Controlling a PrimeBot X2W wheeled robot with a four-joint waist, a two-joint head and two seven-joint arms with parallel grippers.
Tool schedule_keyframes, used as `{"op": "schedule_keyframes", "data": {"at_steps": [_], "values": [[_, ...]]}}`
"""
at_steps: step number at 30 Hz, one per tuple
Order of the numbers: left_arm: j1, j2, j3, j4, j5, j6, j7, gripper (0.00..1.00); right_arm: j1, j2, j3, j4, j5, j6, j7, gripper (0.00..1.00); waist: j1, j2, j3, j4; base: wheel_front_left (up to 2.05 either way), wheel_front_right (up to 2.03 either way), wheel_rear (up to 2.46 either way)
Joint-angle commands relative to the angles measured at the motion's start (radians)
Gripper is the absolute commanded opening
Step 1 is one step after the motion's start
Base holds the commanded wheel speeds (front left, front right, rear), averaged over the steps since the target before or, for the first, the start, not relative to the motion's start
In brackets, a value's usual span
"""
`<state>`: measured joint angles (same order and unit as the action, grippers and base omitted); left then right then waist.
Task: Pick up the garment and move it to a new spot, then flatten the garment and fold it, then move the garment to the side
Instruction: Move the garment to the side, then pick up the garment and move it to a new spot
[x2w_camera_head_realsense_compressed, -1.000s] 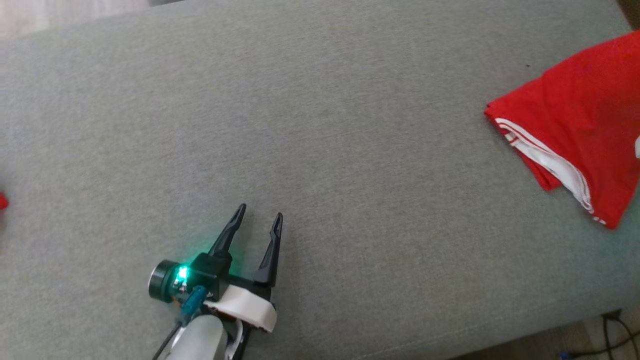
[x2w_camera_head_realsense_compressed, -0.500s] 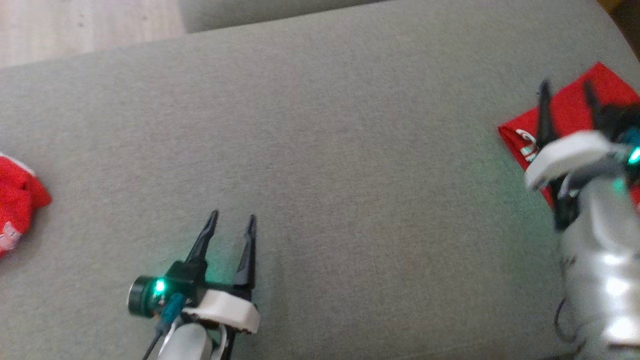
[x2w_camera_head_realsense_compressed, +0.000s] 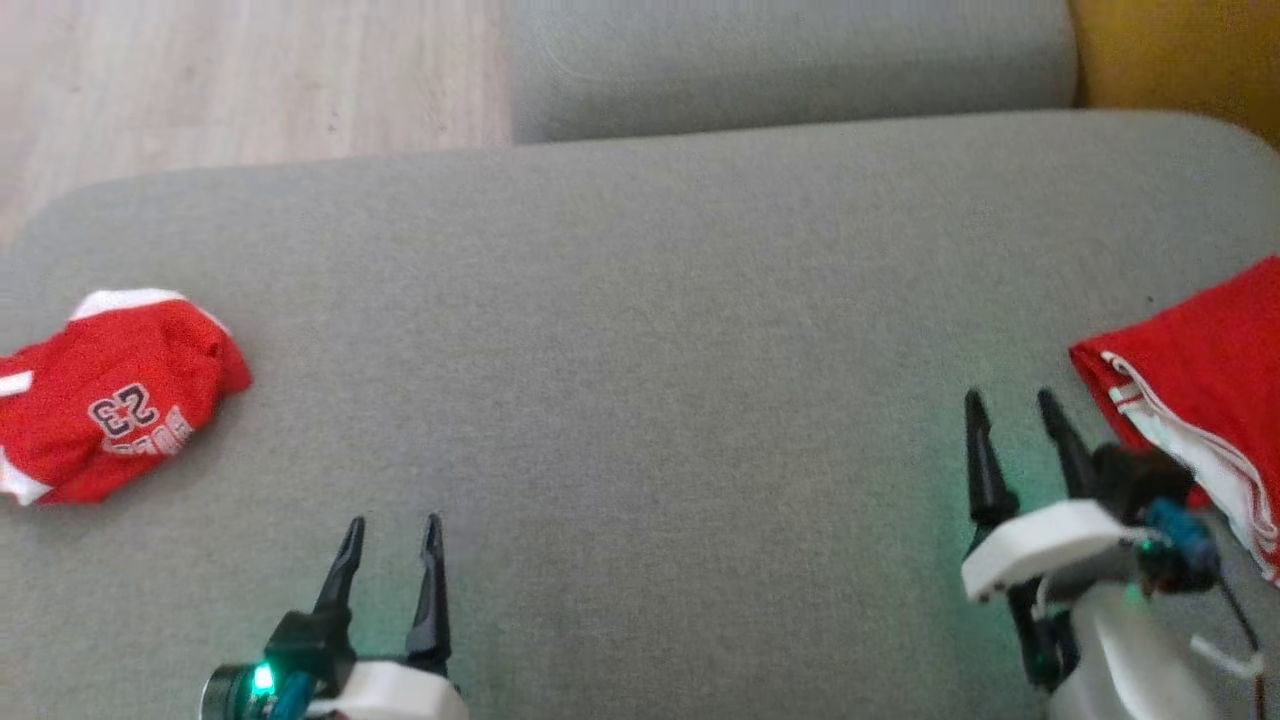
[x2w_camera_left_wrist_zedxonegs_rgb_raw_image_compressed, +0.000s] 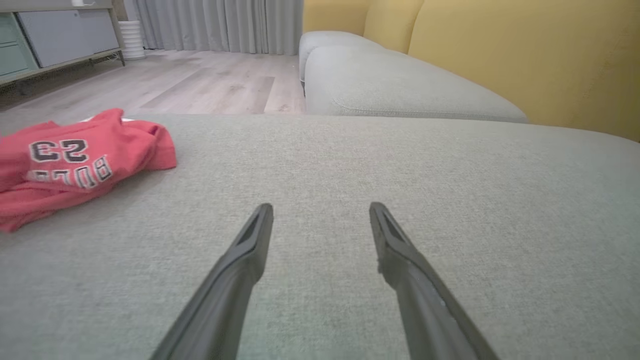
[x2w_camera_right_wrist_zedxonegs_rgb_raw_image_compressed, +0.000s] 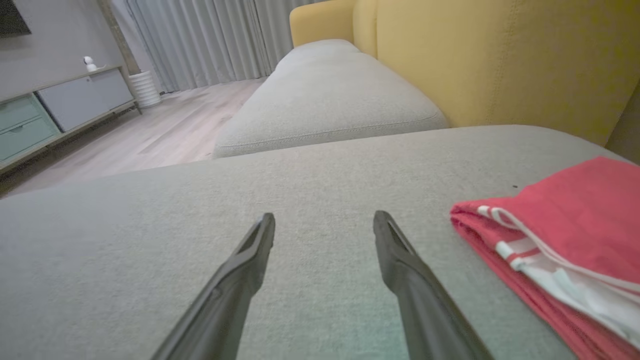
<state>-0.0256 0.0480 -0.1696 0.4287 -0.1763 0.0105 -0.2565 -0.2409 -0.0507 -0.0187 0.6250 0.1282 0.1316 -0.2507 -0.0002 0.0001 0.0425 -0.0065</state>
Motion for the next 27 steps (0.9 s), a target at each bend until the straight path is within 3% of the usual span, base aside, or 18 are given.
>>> {"op": "schedule_keyframes", "data": {"at_steps": [1,16,27], "values": [[-0.010,0.002,0.044,-0.036,0.004,0.007,-0.005,1.00,-0.001,0.000,0.041,-0.040,0.018,-0.001,-0.011,1.00,0.0002,-0.0001,-0.026,0.024,0.00,0.00,0.00],[0.025,0.002,0.049,-0.047,-0.021,0.015,-0.005,1.00,0.050,0.000,0.091,-0.027,0.032,-0.001,-0.011,1.00,0.0002,-0.0001,-0.049,0.063,0.00,0.00,0.00],[0.024,0.002,0.057,-0.034,-0.032,0.023,-0.005,1.00,0.050,0.000,0.145,-0.033,0.066,-0.001,-0.011,1.00,0.0002,-0.0001,-0.018,0.329,0.00,0.00,0.00]]}}
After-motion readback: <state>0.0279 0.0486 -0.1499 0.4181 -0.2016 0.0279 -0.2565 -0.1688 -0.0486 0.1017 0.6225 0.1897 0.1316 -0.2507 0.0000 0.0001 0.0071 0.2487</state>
